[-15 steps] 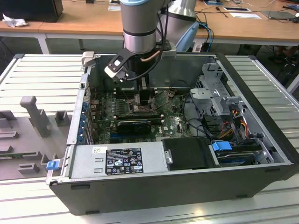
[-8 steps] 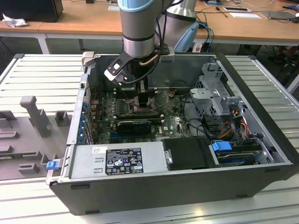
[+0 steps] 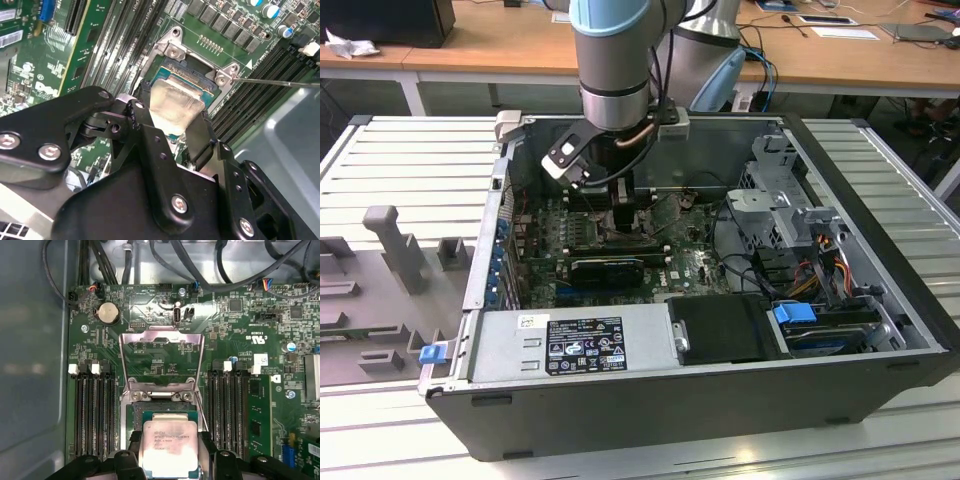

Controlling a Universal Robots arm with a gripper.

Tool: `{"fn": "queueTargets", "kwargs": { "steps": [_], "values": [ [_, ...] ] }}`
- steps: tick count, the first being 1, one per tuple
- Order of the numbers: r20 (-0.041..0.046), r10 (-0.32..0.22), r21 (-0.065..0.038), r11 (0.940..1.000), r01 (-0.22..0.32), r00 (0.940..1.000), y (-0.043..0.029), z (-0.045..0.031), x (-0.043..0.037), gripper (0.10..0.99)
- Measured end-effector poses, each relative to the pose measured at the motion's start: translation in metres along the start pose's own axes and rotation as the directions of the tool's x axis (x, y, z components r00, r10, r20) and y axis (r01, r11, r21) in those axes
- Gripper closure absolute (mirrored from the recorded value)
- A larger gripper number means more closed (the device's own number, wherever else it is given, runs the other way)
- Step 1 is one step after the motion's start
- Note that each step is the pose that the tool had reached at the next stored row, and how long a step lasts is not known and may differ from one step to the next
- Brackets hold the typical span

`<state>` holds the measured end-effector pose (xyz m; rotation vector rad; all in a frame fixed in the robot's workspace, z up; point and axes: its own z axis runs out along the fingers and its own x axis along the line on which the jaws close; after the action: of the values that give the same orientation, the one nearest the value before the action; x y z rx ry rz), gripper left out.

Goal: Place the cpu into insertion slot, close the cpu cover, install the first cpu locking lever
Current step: 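Place the cpu into insertion slot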

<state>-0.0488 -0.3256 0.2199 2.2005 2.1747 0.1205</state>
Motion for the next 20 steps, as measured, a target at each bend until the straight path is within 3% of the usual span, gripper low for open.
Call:
{"fn": "queueTargets", "kwargs": {
  "steps": [6,20],
  "values": [
    [0.0001,0.000,0.001,1.0000,0.000,1.0000,-0.0008,0.0096,0.0037,0.561],
    [0.0008,0.000,0.009,1.0000,0.000,1.0000,0.0008,0.0177,0.0054,0.561]
  ]
}}
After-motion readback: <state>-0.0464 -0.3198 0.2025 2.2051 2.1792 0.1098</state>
